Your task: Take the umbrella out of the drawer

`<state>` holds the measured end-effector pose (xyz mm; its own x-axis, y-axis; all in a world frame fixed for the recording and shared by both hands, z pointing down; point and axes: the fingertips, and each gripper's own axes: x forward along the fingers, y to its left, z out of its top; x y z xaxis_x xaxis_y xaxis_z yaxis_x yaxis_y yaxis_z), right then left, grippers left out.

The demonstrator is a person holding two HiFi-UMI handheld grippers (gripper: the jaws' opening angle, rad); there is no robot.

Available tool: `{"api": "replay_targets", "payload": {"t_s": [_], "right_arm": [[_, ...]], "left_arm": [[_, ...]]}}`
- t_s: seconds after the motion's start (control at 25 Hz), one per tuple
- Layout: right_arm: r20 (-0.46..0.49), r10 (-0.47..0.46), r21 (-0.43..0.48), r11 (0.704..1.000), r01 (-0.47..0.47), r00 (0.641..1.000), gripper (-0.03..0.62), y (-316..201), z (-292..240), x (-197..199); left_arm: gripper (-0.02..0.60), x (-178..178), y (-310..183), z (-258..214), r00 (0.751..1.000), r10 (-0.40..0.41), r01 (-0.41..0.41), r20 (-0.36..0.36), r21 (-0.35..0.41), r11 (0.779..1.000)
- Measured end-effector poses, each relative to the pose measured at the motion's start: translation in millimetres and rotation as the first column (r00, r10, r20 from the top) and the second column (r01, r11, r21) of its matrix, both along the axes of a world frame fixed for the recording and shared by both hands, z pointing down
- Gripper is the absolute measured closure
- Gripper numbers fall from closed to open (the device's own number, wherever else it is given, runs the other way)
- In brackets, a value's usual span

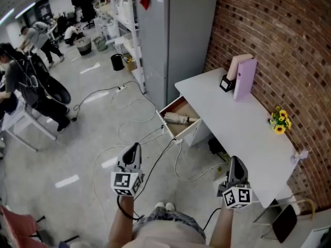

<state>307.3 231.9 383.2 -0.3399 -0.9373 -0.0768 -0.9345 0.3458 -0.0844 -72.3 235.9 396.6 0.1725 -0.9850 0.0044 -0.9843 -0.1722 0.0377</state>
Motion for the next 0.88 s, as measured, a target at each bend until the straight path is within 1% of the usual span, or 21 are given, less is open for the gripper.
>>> {"api": "replay_targets", "payload": {"t_s": [0.16,0.2,0.36,0.44,0.48,0.56,0.64,0.72,0.88], "right_arm": [[-0.006,-0.030,0.005,1.000,0.030,1.000,0.575,1,-1,-11],[0.001,-0.039,0.007,0.999,0.039,0.999,0.549,2,-2,-13],[0.033,-0.059,0.021,0.998,0.059,0.998,0.351,3,-8,-17],[0.060,-0.057,0.037,0.998,0.054,0.997,0.274,4,-12,-18],[0.072,-0.058,0.048,0.997,0.054,0.996,0.218,5,-15,-18],[0.081,-0.066,0.067,0.996,0.061,0.995,0.158,6,-19,-22],[0.077,-0.072,0.076,0.995,0.067,0.994,0.116,6,-21,-25],[0.075,-0.076,0.076,0.995,0.070,0.994,0.090,6,-19,-29],[0.081,-0.070,0.064,0.996,0.065,0.994,0.075,3,-17,-37]], "left_arm": [[0.557,-3,1,2,1.000,0.003,-0.003,-0.002,-0.001,1.000],[0.555,-3,1,2,1.000,0.004,-0.004,-0.003,-0.002,1.000],[0.555,-4,2,2,1.000,0.007,-0.007,-0.007,-0.002,1.000],[0.557,-5,3,2,1.000,0.007,-0.007,-0.008,-0.002,1.000],[0.555,-6,3,2,1.000,0.006,-0.006,-0.009,-0.002,1.000],[0.555,-9,3,2,1.000,0.006,-0.006,-0.014,-0.003,1.000],[0.557,-11,3,3,1.000,0.007,-0.007,-0.016,-0.003,1.000],[0.555,-14,3,5,1.000,0.009,-0.009,-0.017,-0.001,1.000],[0.555,-22,0,7,1.000,0.013,-0.013,-0.024,-0.005,1.000]]}}
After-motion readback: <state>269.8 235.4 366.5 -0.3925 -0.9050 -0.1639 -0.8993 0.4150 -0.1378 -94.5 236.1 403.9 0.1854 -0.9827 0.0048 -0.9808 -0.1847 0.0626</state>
